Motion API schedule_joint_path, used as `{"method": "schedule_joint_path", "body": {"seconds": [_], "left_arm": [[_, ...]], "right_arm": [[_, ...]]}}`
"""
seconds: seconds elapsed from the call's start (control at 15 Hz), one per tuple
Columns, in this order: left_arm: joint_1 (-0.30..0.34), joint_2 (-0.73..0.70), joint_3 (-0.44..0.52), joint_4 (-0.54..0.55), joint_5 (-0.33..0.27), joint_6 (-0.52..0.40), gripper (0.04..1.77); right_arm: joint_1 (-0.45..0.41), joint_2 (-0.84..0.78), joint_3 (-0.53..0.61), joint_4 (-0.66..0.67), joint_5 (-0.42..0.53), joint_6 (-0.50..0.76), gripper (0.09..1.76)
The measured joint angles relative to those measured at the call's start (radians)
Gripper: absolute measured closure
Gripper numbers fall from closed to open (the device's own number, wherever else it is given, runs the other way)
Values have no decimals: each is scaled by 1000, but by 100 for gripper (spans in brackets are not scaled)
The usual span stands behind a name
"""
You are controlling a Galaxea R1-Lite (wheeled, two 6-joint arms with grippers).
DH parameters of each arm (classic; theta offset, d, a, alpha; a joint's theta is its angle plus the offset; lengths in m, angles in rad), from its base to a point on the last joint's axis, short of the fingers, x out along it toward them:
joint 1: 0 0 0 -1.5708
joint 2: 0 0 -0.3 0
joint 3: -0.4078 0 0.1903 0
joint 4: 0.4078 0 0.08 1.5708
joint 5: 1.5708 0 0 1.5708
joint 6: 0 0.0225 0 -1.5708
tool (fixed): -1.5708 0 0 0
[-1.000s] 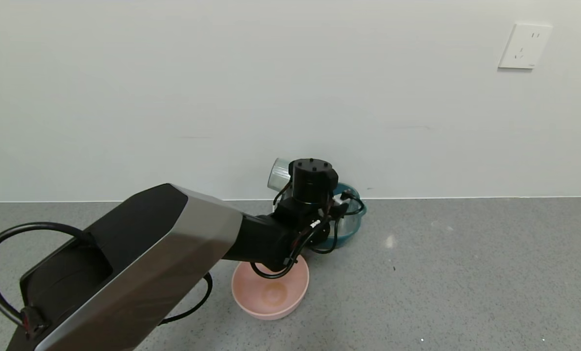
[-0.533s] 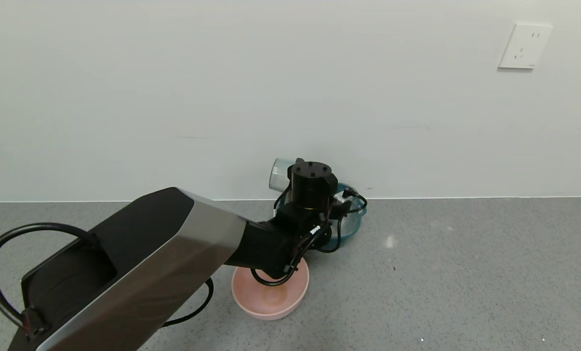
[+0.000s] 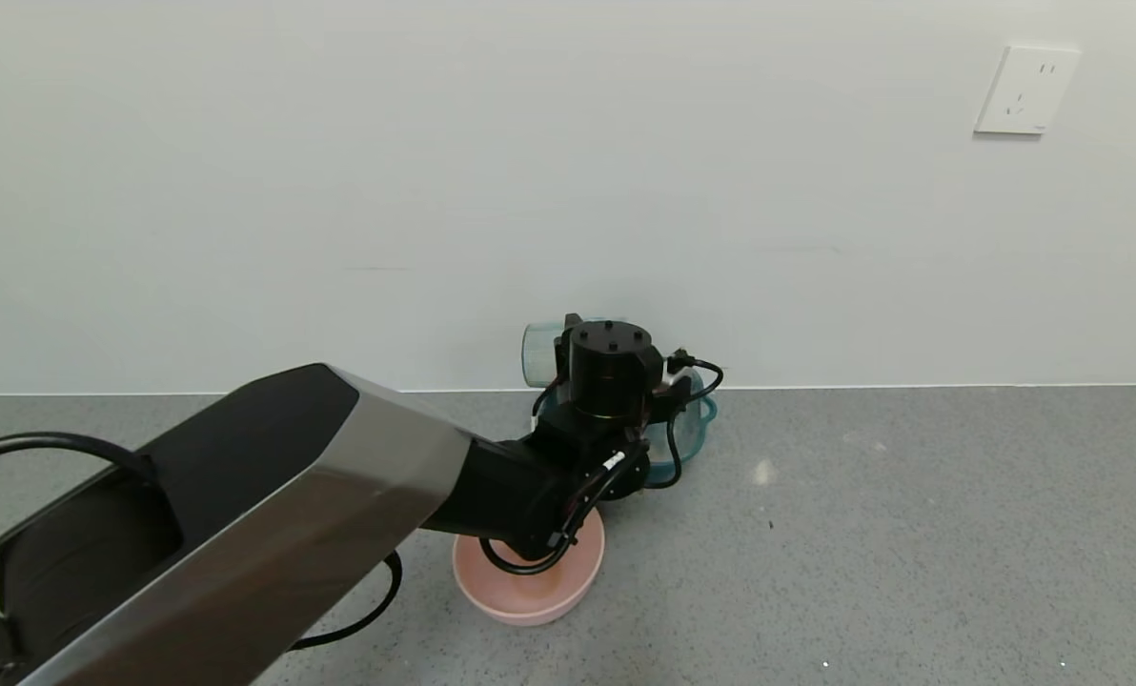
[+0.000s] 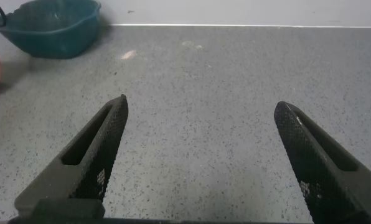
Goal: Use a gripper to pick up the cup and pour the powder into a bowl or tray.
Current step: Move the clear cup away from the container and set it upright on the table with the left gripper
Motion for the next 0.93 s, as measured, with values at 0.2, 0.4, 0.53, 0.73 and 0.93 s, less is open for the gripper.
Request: {"method": "schedule_joint_path", "body": {"seconds": [0.2, 0.4, 0.53, 0.73, 0.93], "left_arm": [[12, -64, 98, 0, 2, -131, 54], [39, -125, 191, 2, -10, -258, 54], [74, -162, 255, -2, -24, -327, 54], [140, -214, 304, -1, -84, -413, 54], [197, -255, 351, 7, -131, -544, 54]], "right_arm": [[0, 0, 0, 1, 0, -1, 14], [0, 0, 0, 1, 1, 0, 14], [0, 0, 0, 0, 1, 0, 14], [0, 0, 0, 1, 1, 0, 14], [0, 0, 0, 1, 0, 0, 14]]}}
